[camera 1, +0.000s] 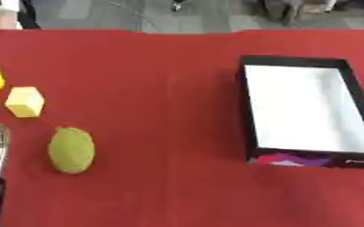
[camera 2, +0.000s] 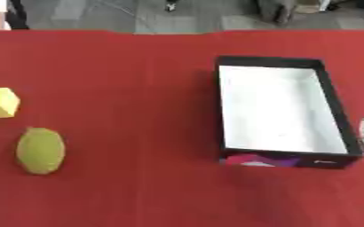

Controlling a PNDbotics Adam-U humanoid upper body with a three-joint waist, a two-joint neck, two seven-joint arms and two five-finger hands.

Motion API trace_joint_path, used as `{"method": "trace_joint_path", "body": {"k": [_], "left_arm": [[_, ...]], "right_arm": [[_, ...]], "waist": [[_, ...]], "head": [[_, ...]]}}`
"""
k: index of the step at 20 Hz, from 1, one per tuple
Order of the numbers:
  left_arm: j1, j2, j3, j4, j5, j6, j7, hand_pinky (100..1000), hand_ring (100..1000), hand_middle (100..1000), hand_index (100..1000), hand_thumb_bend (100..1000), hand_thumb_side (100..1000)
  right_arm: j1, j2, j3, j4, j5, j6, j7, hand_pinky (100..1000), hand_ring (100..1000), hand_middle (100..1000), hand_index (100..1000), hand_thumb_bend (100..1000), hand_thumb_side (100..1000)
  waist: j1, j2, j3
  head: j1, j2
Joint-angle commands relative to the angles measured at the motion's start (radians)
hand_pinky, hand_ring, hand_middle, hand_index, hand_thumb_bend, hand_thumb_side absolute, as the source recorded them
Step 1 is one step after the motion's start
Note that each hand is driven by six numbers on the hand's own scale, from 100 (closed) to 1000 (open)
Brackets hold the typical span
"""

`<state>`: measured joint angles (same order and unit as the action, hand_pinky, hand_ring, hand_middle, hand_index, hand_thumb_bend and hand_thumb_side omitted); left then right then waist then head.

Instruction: Pick up the objects with one hand, pass them to the other hand, and then place them into the box on the other side of the table.

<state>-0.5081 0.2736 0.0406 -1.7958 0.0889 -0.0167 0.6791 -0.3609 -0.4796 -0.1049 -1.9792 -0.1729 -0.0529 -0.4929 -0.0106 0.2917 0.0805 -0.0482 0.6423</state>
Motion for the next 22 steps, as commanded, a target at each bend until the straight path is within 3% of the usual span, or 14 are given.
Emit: {"method": "trace_joint_path", "body": {"k": [1,10,14,18,22], "left_arm": [[-0.007,0.008,0.004,-0.012,-0.026,0.02,-0.012,673,714,683,924,262,823],[-0.009,0.004,0.004,-0.016,-0.059,0.077,-0.062,671,711,674,924,256,811],[-0.052,0.035,0.02,-0.015,-0.127,0.111,-0.04,677,715,660,915,266,760],[-0.176,0.175,0.003,0.059,-0.252,0.286,-0.065,694,727,658,916,276,698],[-0.333,0.323,-0.052,0.237,-0.295,0.481,-0.155,723,746,668,920,283,651]], "right_arm": [[-0.009,-0.024,-0.013,-0.021,0.0,0.002,0.003,1000,1000,890,1000,100,586],[-0.008,-0.026,-0.015,-0.021,-0.009,0.009,0.027,1000,1000,885,1000,100,584],[-0.003,-0.025,-0.018,-0.021,-0.008,0.014,0.025,1000,1000,885,1000,100,583],[0.003,-0.029,-0.016,-0.021,-0.004,0.014,0.028,1000,1000,886,1000,100,581],[0.009,-0.033,-0.013,-0.021,0.003,0.016,0.033,1000,1000,886,1000,100,579]], "waist": [[0.0,-0.028,0.0],[0.002,-0.033,-0.002],[-0.001,-0.032,-0.001],[0.004,-0.033,-0.001],[0.011,-0.031,0.0]], "head": [[0.01,0.01],[0.015,0.018],[0.013,0.018],[0.026,0.023],[0.037,0.017]]}}
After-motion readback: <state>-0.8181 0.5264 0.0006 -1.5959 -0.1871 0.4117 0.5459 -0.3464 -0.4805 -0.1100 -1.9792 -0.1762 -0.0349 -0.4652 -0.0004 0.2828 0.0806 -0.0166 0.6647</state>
